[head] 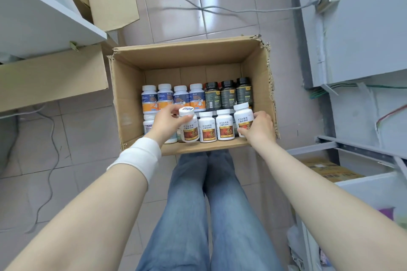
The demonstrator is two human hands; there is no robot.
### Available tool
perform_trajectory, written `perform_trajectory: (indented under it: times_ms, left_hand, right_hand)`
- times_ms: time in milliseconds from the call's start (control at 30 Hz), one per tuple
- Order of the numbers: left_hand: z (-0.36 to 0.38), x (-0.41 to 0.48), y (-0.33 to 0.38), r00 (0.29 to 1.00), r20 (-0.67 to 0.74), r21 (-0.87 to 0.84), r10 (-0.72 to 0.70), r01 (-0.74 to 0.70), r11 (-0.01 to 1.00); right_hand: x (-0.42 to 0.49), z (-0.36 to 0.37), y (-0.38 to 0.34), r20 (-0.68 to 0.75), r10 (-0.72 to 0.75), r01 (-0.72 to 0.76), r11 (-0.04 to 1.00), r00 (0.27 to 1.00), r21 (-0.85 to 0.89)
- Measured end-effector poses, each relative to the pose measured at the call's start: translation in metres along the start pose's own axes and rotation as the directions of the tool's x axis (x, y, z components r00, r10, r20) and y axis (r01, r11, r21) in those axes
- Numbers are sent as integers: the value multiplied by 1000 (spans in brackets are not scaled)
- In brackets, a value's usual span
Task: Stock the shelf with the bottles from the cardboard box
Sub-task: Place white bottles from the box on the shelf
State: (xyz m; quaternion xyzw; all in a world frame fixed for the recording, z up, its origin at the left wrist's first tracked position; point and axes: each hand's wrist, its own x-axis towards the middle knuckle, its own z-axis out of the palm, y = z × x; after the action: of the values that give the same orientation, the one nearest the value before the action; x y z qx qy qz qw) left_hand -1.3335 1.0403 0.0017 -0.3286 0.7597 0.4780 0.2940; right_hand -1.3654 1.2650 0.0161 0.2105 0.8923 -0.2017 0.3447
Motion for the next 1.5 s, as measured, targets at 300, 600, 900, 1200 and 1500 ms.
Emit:
perform_trajectory:
  times_ms: [300, 600, 900, 1200, 1500]
  left_hand:
    - [-50, -101, 81, 889, 280, -56, 362, -361, 931]
    - [-62, -237, 134, 575, 550, -158, 606, -641, 751]
    - [-18, -428, 174, 203, 674, -266, 710, -830, 490]
    - [76, -625, 182, -106, 682, -414, 724, -871, 263]
    - [161, -728, 227, -212, 688, -438, 694, -884, 164]
  right_hand:
    - [-124, -85, 11, -88, -90, 116, 924, 992, 365]
    - [-316, -99, 53, -248, 25, 188, 581, 969, 792]
    - [-489, -119, 134, -562, 197, 443, 433, 803, 785]
    - [-650, -149, 251, -749, 297, 601, 456, 592, 656]
    - [-719, -208, 323, -812, 361, 610, 536, 459, 583]
